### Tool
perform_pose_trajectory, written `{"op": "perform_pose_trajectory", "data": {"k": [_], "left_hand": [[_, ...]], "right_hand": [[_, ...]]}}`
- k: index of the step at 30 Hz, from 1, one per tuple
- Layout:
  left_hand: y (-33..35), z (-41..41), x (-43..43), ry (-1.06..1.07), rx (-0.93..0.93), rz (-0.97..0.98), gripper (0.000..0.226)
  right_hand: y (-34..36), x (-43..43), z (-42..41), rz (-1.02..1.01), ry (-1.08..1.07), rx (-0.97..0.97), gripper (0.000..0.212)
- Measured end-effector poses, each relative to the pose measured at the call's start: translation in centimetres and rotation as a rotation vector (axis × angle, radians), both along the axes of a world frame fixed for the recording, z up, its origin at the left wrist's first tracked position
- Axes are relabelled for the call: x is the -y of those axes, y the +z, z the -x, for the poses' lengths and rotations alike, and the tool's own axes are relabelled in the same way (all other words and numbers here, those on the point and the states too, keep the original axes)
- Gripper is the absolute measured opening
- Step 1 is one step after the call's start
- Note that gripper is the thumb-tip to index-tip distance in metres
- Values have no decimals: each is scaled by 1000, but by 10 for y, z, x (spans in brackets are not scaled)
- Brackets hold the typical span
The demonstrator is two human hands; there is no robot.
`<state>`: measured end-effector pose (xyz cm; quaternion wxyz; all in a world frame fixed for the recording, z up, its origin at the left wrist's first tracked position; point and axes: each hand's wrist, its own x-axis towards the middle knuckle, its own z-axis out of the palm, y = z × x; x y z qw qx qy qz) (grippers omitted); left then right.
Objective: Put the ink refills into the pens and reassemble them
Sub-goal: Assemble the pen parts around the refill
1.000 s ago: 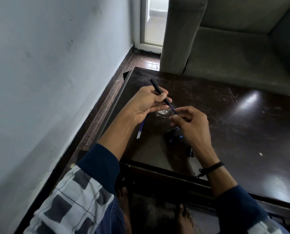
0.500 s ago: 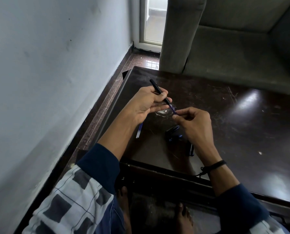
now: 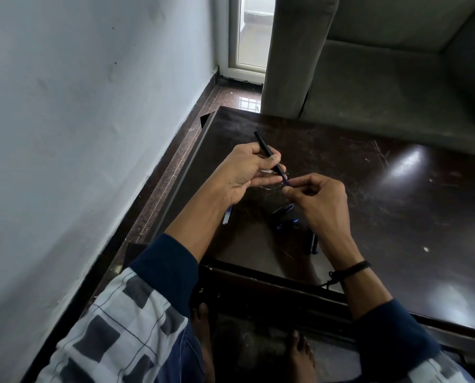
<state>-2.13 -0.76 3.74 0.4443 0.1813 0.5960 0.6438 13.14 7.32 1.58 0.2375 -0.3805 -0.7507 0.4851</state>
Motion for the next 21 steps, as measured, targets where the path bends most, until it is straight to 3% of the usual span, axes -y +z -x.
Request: {"op": "perform_pose_trajectory", "data": {"k": [4,8,12,21], "left_hand": [[1,5,1,70,0,-7,9],[4,13,3,153,23,-30,7],[3,12,3,152,10,-34,7],[4,12,4,157,11,-40,7]], "right_hand": [[3,-10,-3,40,89,103,21],[9,-19,-10,-214,246,459,11],[10,-13,-9,-383,465,695,14],[6,-5,-6,-616,597,813,21]]}}
